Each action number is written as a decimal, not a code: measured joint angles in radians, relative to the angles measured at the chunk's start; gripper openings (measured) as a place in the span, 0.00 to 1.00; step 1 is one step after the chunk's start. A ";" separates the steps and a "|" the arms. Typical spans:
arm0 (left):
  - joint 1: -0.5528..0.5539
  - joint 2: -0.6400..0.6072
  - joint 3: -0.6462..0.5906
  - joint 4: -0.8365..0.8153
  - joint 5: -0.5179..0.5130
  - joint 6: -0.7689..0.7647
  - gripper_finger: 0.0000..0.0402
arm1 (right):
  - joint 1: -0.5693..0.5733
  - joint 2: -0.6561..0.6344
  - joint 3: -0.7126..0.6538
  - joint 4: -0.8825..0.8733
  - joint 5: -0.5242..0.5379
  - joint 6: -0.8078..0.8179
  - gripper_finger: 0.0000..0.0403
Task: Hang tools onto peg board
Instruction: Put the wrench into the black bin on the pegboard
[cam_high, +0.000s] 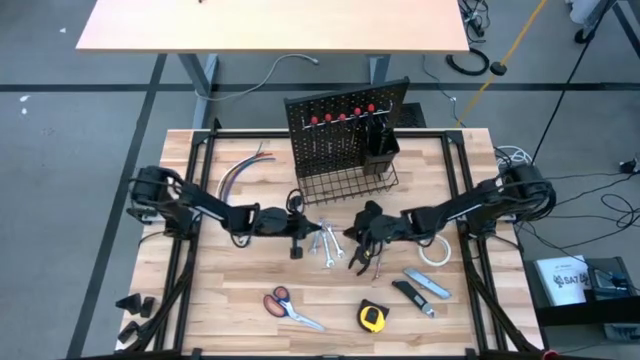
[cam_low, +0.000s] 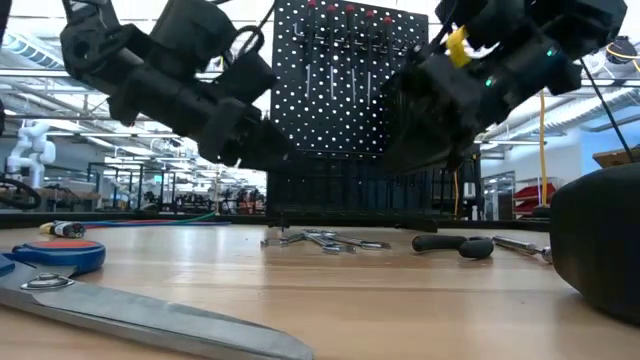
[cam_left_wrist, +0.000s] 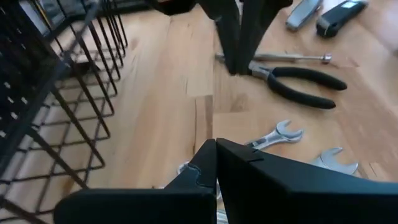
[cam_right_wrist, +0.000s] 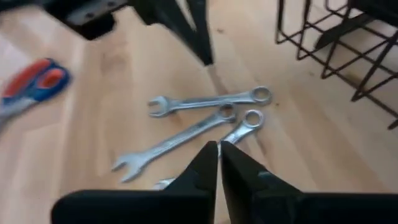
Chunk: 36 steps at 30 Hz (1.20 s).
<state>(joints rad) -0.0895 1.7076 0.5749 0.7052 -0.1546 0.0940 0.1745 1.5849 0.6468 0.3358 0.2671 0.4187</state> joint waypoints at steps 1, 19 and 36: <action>0.002 0.017 0.011 -0.004 -0.003 -0.007 0.01 | -0.001 0.017 0.007 -0.001 0.019 -0.001 0.02; 0.003 0.146 0.170 -0.315 -0.331 -0.056 0.00 | -0.002 0.066 0.042 -0.013 0.045 -0.006 0.00; 0.026 0.144 0.170 -0.353 -0.398 -0.055 0.00 | -0.001 0.066 0.042 -0.026 0.014 0.000 0.00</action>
<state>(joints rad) -0.0638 1.8519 0.7452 0.3523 -0.5522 0.0387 0.1734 1.6505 0.6891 0.3093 0.2811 0.4187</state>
